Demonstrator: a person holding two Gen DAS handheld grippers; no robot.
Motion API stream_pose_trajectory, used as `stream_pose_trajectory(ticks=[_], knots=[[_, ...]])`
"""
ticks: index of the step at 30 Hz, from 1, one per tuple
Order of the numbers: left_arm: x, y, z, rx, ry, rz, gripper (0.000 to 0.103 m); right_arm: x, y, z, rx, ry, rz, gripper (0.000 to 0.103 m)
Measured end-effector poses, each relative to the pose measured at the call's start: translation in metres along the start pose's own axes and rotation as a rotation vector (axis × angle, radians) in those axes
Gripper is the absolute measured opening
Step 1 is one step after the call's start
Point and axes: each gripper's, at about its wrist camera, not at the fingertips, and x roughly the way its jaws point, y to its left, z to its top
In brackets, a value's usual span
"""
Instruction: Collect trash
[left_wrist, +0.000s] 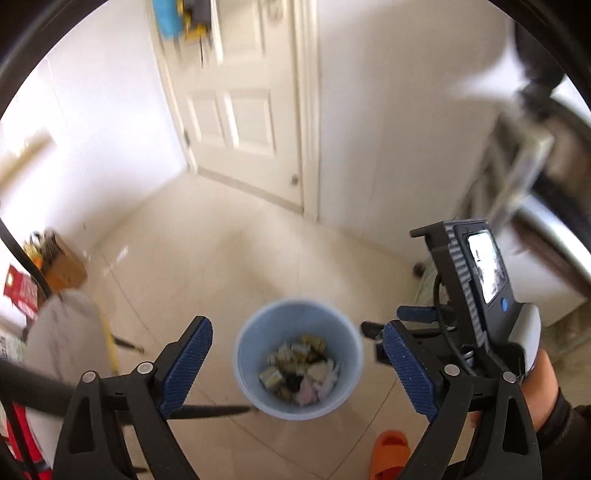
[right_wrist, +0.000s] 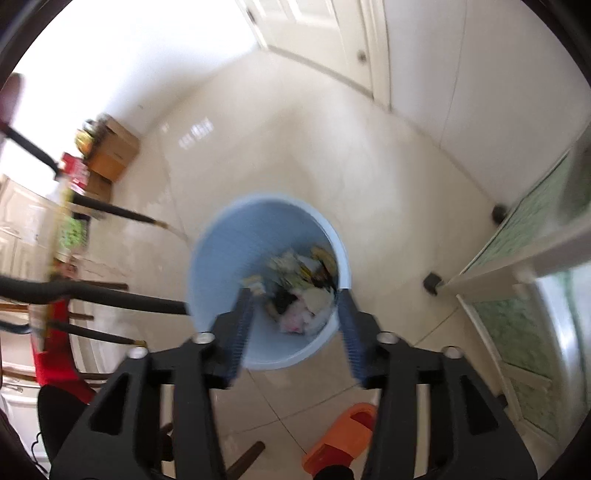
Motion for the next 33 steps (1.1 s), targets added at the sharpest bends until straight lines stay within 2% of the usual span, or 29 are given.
stream_pose_trajectory(ticks=[2,5,8,13,14,19,24,29,33], knots=[[-0.043,-0.005,-0.003,0.001,-0.070,-0.005,0.097,-0.043,0.017,-0.002,-0.028,-0.077,-0.005,0.067],[-0.104,-0.011,-0.012,0.008,-0.166,0.008,0.100,-0.109,0.043,-0.005,-0.067,-0.190,0.000,0.069],[-0.167,-0.013,-0.027,0.000,-0.255,0.030,0.102,-0.177,0.071,-0.014,-0.108,-0.307,0.010,0.092],[-0.271,-0.002,-0.063,-0.012,-0.356,0.066,0.102,-0.266,0.122,-0.032,-0.166,-0.444,0.034,0.096],[-0.286,0.002,-0.071,-0.010,-0.369,0.076,0.102,-0.284,0.136,-0.039,-0.185,-0.471,0.034,0.103],[-0.374,0.029,-0.124,-0.053,-0.423,0.129,0.102,-0.352,0.192,-0.073,-0.225,-0.568,0.012,0.103],[-0.460,0.038,-0.179,-0.114,-0.478,0.193,0.102,-0.401,0.249,-0.116,-0.260,-0.658,-0.023,0.103],[-0.521,0.022,-0.225,-0.132,-0.536,0.254,0.102,-0.433,0.296,-0.168,-0.302,-0.747,-0.003,0.103],[-0.546,0.003,-0.260,-0.140,-0.577,0.293,0.103,-0.447,0.311,-0.210,-0.324,-0.834,0.014,0.103]])
